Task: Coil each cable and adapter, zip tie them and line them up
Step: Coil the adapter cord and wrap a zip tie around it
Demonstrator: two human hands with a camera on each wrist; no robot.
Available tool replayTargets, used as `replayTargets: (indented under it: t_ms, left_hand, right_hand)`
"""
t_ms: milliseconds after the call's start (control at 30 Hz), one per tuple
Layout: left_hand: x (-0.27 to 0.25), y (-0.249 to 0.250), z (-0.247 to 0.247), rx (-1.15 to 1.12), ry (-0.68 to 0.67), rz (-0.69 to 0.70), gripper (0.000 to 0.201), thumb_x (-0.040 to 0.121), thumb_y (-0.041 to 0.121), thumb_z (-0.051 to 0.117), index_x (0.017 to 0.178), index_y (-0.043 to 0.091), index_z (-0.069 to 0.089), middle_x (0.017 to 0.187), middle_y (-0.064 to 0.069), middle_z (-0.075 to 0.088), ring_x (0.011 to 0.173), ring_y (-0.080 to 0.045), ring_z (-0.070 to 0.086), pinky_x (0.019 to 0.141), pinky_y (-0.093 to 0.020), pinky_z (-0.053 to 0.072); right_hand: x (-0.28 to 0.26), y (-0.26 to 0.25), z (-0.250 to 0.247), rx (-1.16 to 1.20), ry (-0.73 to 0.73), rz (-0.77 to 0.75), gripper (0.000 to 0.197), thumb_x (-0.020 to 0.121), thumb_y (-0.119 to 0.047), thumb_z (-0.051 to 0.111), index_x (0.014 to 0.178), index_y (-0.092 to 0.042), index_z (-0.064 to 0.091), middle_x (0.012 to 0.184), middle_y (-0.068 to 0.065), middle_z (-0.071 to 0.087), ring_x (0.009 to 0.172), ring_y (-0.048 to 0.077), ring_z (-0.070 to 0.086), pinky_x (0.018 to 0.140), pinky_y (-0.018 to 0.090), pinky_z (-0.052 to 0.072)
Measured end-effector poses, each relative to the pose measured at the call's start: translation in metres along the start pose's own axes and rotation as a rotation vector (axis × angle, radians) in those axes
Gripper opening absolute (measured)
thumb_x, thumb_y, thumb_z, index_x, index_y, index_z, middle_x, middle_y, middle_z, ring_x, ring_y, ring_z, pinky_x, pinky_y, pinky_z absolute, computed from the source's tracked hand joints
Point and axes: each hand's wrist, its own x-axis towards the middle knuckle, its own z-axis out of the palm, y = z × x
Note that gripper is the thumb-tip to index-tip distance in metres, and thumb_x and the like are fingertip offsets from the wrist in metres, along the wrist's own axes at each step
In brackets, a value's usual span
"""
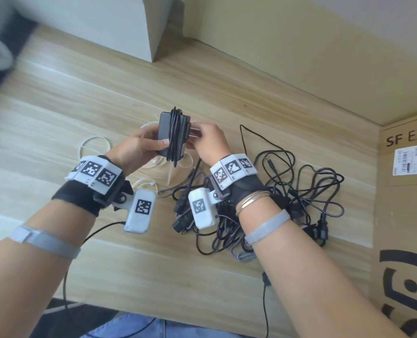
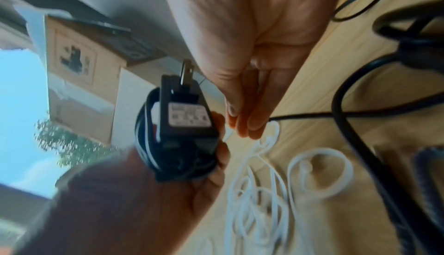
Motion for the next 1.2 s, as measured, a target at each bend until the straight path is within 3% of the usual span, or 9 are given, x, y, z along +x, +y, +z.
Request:
replayTargets:
  t_ms: [67,267,367,433,533,733,933,1033,1200]
  left_hand:
    - [-0.002,0.001,-0.007,-0.005,0.02,-0.008,0.037,0.07,0.013,0.063,0.106,0.007,0.053,0.079,0.006,0.071,0.069,-0.007,0.064,0.062,-0.018,0.05]
    - [-0.006,0.002,-0.019,0.0,0.054,-0.013,0.032,0.073,0.008,0.046,0.104,0.011,0.054,0.08,0.008,0.072,0.072,-0.006,0.065,0.065,-0.017,0.05]
    - [-0.006,0.002,-0.022,0.002,0.063,-0.017,0.031,0.073,0.008,0.046,0.103,0.012,0.054,0.078,0.009,0.072,0.07,-0.005,0.065,0.063,-0.016,0.05]
    - [-0.006,0.001,-0.022,0.001,0.065,-0.016,0.031,0.073,0.008,0.046,0.103,0.012,0.054,0.079,0.009,0.072,0.071,-0.005,0.066,0.063,-0.016,0.05]
    - [-0.004,0.001,-0.023,0.003,0.065,-0.023,0.032,0.073,0.008,0.047,0.104,0.012,0.055,0.081,0.009,0.072,0.074,-0.006,0.067,0.066,-0.017,0.051]
    - [0.001,0.001,-0.019,0.013,0.044,-0.038,0.034,0.073,0.008,0.048,0.106,0.013,0.055,0.082,0.009,0.072,0.076,-0.005,0.067,0.067,-0.017,0.051]
    - [0.006,-0.002,-0.014,0.001,0.037,-0.034,0.035,0.073,0.009,0.047,0.107,0.013,0.054,0.083,0.009,0.072,0.077,-0.005,0.066,0.068,-0.017,0.051]
    - [0.008,-0.001,-0.009,-0.014,0.022,-0.029,0.035,0.074,0.008,0.047,0.108,0.012,0.053,0.082,0.008,0.071,0.074,-0.006,0.065,0.066,-0.017,0.051]
    - [0.014,0.0,0.006,-0.023,-0.037,-0.033,0.028,0.078,0.0,0.047,0.105,0.009,0.052,0.079,0.007,0.071,0.072,-0.006,0.065,0.063,-0.016,0.049]
  right_hand:
    - [0.005,-0.003,0.01,-0.206,-0.014,-0.034,0.026,0.089,-0.002,0.053,0.107,-0.01,0.07,0.104,0.011,0.071,0.096,0.022,0.066,0.089,0.033,0.051]
    - [0.025,0.0,0.023,-0.428,0.011,-0.074,0.034,0.086,0.0,0.054,0.104,-0.022,0.073,0.103,0.01,0.071,0.099,0.029,0.063,0.086,0.038,0.05]
    - [0.034,0.005,0.028,-0.531,0.021,-0.101,0.032,0.085,-0.005,0.058,0.104,-0.027,0.072,0.105,0.004,0.067,0.099,0.025,0.06,0.081,0.029,0.045]
    - [0.037,0.007,0.028,-0.555,0.031,-0.085,0.03,0.083,-0.004,0.058,0.089,-0.03,0.072,0.097,0.003,0.063,0.09,0.024,0.057,0.071,0.025,0.039]
    - [0.04,0.009,0.026,-0.605,0.051,-0.072,0.039,0.082,-0.002,0.057,0.056,-0.03,0.046,0.083,-0.001,0.05,0.077,0.021,0.046,0.065,0.023,0.028]
    - [0.04,0.011,0.022,-0.617,0.042,-0.082,0.015,0.085,-0.006,0.057,0.088,-0.016,0.068,0.093,0.001,0.059,0.087,0.022,0.056,0.066,0.023,0.031]
    - [0.026,0.008,0.004,-0.313,0.158,-0.153,0.013,0.089,-0.002,0.055,0.095,-0.008,0.066,0.1,0.003,0.059,0.082,0.015,0.055,0.075,0.019,0.04]
    - [0.014,0.003,-0.008,-0.092,0.165,-0.111,0.007,0.093,-0.009,0.053,0.091,-0.013,0.058,0.091,-0.003,0.059,0.061,0.005,0.056,0.058,0.005,0.04]
    - [-0.006,0.005,-0.024,0.14,0.18,-0.084,0.021,0.096,-0.008,0.045,0.082,-0.023,0.047,0.08,-0.007,0.062,0.059,0.005,0.053,0.058,0.016,0.042]
